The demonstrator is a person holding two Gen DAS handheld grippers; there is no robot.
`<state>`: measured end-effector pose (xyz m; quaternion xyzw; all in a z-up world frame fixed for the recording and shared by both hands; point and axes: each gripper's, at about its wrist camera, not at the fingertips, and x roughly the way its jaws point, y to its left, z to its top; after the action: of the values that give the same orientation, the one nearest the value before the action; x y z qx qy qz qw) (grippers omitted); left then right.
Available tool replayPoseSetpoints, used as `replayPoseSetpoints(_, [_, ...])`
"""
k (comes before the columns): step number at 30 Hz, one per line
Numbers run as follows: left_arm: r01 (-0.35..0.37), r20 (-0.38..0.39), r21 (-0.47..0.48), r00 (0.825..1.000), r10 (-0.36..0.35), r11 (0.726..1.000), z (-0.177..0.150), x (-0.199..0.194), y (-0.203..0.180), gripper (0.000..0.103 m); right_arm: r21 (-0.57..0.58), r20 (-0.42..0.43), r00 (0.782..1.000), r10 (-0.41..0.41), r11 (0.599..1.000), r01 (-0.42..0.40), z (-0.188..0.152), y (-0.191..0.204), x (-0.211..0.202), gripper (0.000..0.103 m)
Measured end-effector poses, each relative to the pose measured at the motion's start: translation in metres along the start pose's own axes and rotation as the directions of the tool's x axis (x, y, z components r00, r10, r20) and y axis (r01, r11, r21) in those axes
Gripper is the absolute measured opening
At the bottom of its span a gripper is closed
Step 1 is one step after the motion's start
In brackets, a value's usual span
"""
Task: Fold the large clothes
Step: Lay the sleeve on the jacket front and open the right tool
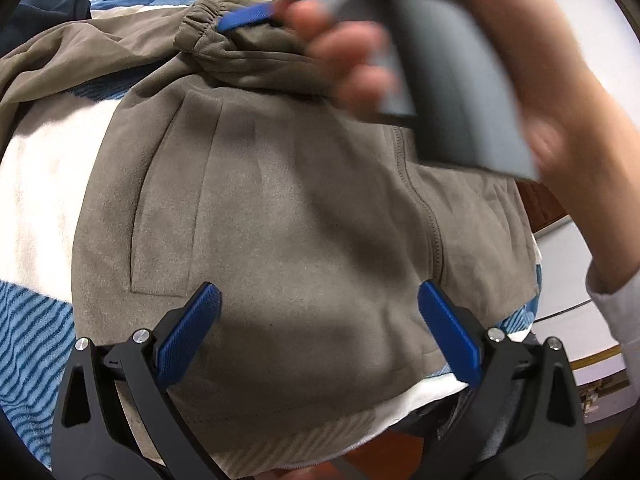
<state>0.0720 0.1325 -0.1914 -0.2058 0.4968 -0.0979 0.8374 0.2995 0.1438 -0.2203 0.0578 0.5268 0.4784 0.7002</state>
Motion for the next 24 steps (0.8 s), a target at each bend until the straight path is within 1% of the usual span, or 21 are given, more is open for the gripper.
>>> replayPoseSetpoints(3, [0.011,0.008,0.013,1.0,-0.011,1.0,0.001,-0.002,-0.005,0.097,-0.048,0.053,0.996,0.067,0.997,-0.064,-0.005,0.006,-0.043,0.099])
replayPoseSetpoints(4, [0.012,0.01,0.021,1.0,-0.013,1.0,0.002,-0.002,-0.007,0.097,-0.059,0.075,0.994,0.081,0.995,-0.076,-0.007,0.005,-0.059,0.099])
replayPoseSetpoints(5, [0.012,0.011,0.028,1.0,-0.012,1.0,0.002,-0.001,-0.009,0.097,-0.064,0.104,0.992,0.071,0.996,-0.064,-0.01,-0.001,-0.08,0.099])
replayPoseSetpoints(7, [-0.001,0.007,0.046,1.0,0.0,0.999,0.003,0.003,-0.013,0.097,-0.048,0.152,0.988,0.002,0.999,0.006,-0.013,-0.022,-0.112,0.099])
replayPoseSetpoints(8, [-0.01,0.004,0.052,1.0,0.009,0.999,0.004,0.006,-0.015,0.097,-0.018,0.178,0.982,-0.056,0.998,0.06,-0.016,-0.041,-0.13,0.099])
replayPoseSetpoints(9, [-0.013,0.003,0.055,1.0,0.013,0.998,0.004,0.009,-0.016,0.097,0.023,0.199,0.973,-0.115,0.993,0.112,-0.022,-0.062,-0.146,0.099])
replayPoseSetpoints(10, [-0.014,-0.001,0.056,1.0,0.014,0.998,0.006,0.012,-0.018,0.097,0.088,0.217,0.959,-0.182,0.982,0.167,-0.028,-0.089,-0.165,0.099])
replayPoseSetpoints(11, [-0.015,-0.007,0.055,1.0,0.015,0.998,0.007,0.016,-0.02,0.097,0.164,0.226,0.945,-0.238,0.965,0.204,-0.037,-0.12,-0.184,0.099])
replayPoseSetpoints(12, [-0.016,-0.011,0.057,1.0,0.017,0.998,0.008,0.018,-0.021,0.097,0.218,0.226,0.934,-0.276,0.949,0.228,-0.043,-0.142,-0.197,0.099])
replayPoseSetpoints(13, [-0.017,-0.013,0.058,1.0,0.018,0.998,0.009,0.02,-0.022,0.097,0.281,0.226,0.921,-0.318,0.926,0.251,-0.052,-0.167,-0.211,0.099])
replayPoseSetpoints(14, [-0.017,-0.014,0.06,1.0,0.018,0.998,0.01,0.021,-0.022,0.097,0.363,0.224,0.909,-0.352,0.896,0.258,-0.063,-0.2,-0.227,0.099])
replayPoseSetpoints(15, [-0.018,-0.012,0.062,1.0,0.019,0.998,0.013,0.024,-0.023,0.097,0.432,0.227,0.902,-0.368,0.868,0.246,-0.072,-0.223,-0.237,0.099])
replayPoseSetpoints(16, [-0.019,-0.009,0.061,1.0,0.02,0.998,0.013,0.026,-0.027,0.097,0.481,0.236,0.9,-0.367,0.849,0.22,-0.08,-0.239,-0.244,0.099])
replayPoseSetpoints(17, [-0.019,-0.006,0.06,1.0,0.02,0.998,0.014,0.027,-0.028,0.097,0.544,0.271,0.897,-0.348,0.824,0.156,-0.089,-0.262,-0.253,0.099])
replayPoseSetpoints(18, [-0.018,-0.002,0.059,1.0,0.018,0.998,0.016,0.029,-0.03,0.097,0.58,0.298,0.891,-0.342,0.807,0.115,-0.094,-0.277,-0.258,0.099])
replayPoseSetpoints(19, [-0.015,0.003,0.059,1.0,0.015,0.998,0.018,0.03,-0.032,0.097,0.609,0.3,0.887,-0.352,0.786,0.106,-0.096,-0.289,-0.258,0.099])
replayPoseSetpoints(20, [-0.015,0.008,0.061,1.0,0.014,0.998,0.019,0.032,-0.034,0.097,0.647,0.286,0.88,-0.38,0.754,0.115,-0.096,-0.303,-0.255,0.099])
replayPoseSetpoints(21, [-0.017,0.01,0.065,1.0,0.016,0.998,0.02,0.033,-0.037,0.097,0.672,0.283,0.874,-0.394,0.732,0.113,-0.095,-0.314,-0.255,0.099])
replayPoseSetpoints(22, [-0.021,0.015,0.07,1.0,0.02,0.997,0.02,0.035,-0.039,0.097,0.701,0.276,0.873,-0.402,0.706,0.103,-0.094,-0.326,-0.251,0.099])
replayPoseSetpoints(23, [-0.025,0.02,0.074,1.0,0.023,0.997,0.021,0.036,-0.041,0.097,0.735,0.26,0.871,-0.416,0.671,0.1,-0.093,-0.338,-0.247,0.099])
replayPoseSetpoints(24, [-0.034,0.03,0.082,0.999,0.032,0.996,0.021,0.038,-0.044,0.097,0.757,0.27,0.863,-0.427,0.648,0.084,-0.092,-0.347,-0.247,0.099])
